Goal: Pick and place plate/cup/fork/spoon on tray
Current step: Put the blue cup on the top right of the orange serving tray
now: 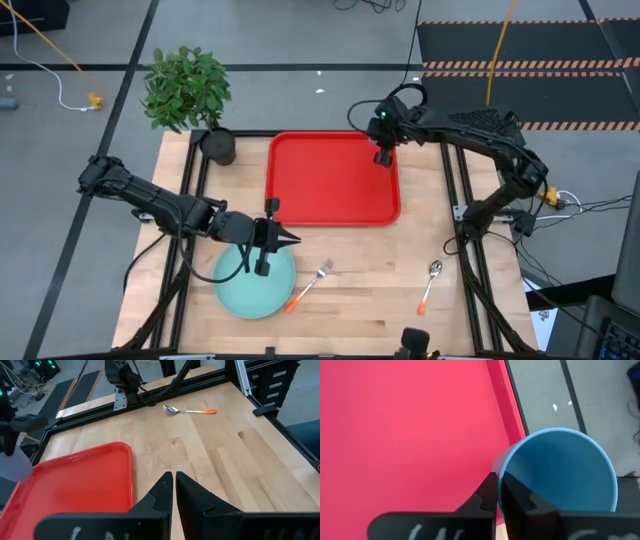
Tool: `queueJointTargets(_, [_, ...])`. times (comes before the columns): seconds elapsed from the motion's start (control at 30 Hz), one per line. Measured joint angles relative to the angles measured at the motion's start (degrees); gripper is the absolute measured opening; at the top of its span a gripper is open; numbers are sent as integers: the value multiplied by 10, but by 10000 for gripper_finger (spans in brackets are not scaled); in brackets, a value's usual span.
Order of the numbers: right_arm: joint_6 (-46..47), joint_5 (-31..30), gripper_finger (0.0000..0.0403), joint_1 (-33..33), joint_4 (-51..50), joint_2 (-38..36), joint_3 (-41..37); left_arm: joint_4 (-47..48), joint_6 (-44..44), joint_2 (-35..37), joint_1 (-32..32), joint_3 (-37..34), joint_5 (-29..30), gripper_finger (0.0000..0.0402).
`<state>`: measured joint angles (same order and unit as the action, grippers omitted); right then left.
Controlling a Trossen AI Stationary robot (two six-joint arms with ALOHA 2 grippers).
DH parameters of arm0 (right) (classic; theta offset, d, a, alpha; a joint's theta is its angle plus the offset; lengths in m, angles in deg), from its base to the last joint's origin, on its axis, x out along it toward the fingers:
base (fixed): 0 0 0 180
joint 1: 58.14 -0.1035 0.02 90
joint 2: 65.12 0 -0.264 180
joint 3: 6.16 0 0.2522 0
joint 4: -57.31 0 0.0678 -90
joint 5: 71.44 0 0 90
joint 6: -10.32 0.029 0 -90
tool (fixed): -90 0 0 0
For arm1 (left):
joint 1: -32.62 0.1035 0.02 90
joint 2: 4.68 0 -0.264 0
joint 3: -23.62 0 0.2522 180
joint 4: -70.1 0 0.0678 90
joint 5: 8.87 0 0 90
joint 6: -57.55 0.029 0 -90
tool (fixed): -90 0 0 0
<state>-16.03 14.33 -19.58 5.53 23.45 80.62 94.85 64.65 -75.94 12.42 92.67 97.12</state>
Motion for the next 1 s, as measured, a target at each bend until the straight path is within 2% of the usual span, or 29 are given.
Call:
queueJointTargets(0.23, [19, 4, 0, 13, 0, 7, 0, 0, 2, 0, 0, 0, 0, 26])
queueJointTargets(0.4, [26, 29, 0, 12, 15, 7, -11, 0, 2, 0, 0, 0, 0, 26])
queueJointTargets(0.9, [34, 25, 6, 12, 62, 7, -72, -1, 2, 0, 0, 0, 0, 26])
queueJointTargets(1.0, [33, 6, 7, 12, 70, 7, -78, -1, 2, 0, 0, 0, 0, 26])
